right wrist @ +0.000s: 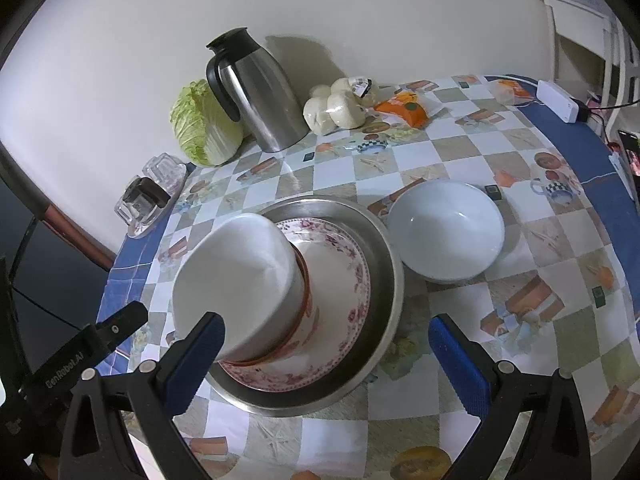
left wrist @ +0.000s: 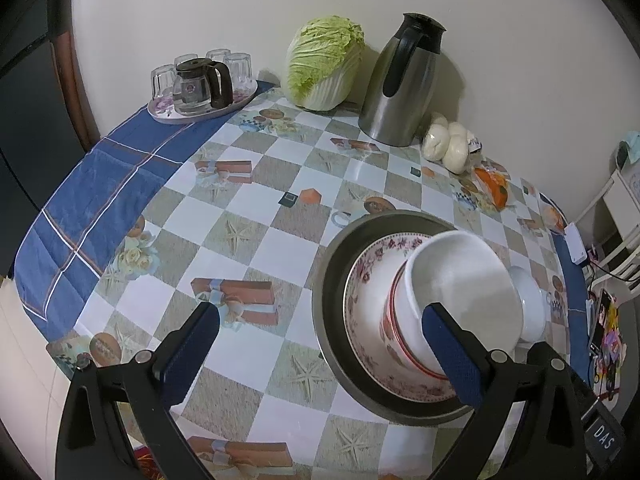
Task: Organize plates and bowls
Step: 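Move both grippers to the plain white round bowl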
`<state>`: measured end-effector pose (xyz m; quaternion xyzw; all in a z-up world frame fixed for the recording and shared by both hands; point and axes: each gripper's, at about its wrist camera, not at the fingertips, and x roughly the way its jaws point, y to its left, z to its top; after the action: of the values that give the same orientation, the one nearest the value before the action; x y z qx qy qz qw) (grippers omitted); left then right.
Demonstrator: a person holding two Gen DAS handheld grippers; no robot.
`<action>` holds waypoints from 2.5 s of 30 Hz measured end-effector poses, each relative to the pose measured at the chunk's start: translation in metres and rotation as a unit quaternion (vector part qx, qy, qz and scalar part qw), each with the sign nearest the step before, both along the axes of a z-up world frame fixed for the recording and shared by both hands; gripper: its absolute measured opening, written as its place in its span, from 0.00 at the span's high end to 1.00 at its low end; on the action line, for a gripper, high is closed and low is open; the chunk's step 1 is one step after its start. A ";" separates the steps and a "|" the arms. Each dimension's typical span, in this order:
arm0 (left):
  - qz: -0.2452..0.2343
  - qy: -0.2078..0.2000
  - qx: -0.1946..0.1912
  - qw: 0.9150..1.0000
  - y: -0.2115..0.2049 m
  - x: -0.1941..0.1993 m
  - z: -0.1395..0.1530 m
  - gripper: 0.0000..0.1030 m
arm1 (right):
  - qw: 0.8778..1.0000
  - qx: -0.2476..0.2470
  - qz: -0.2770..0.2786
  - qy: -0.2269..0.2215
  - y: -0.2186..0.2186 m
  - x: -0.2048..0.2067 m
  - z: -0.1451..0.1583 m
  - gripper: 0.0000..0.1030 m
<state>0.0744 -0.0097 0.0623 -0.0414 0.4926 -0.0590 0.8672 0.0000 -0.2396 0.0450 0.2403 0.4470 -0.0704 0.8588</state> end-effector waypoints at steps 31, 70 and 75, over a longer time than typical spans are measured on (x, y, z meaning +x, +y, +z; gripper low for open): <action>-0.069 -0.075 0.062 0.993 -0.123 -0.035 0.016 0.02 | 0.995 0.040 -0.091 -0.004 -0.117 -0.049 -0.012 0.00; -0.207 -0.082 0.110 0.969 -0.267 0.030 -0.027 0.02 | 0.987 0.042 -0.137 0.078 -0.176 0.006 -0.085 0.00; -0.211 -0.080 0.114 0.968 -0.273 0.035 -0.034 0.02 | 0.986 0.037 -0.136 0.090 -0.171 0.016 -0.096 0.00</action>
<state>0.1092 -0.2825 0.0283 0.1670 0.4224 -0.1873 0.8710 0.0162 -0.4108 -0.0507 0.3236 0.4876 -0.1912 0.7880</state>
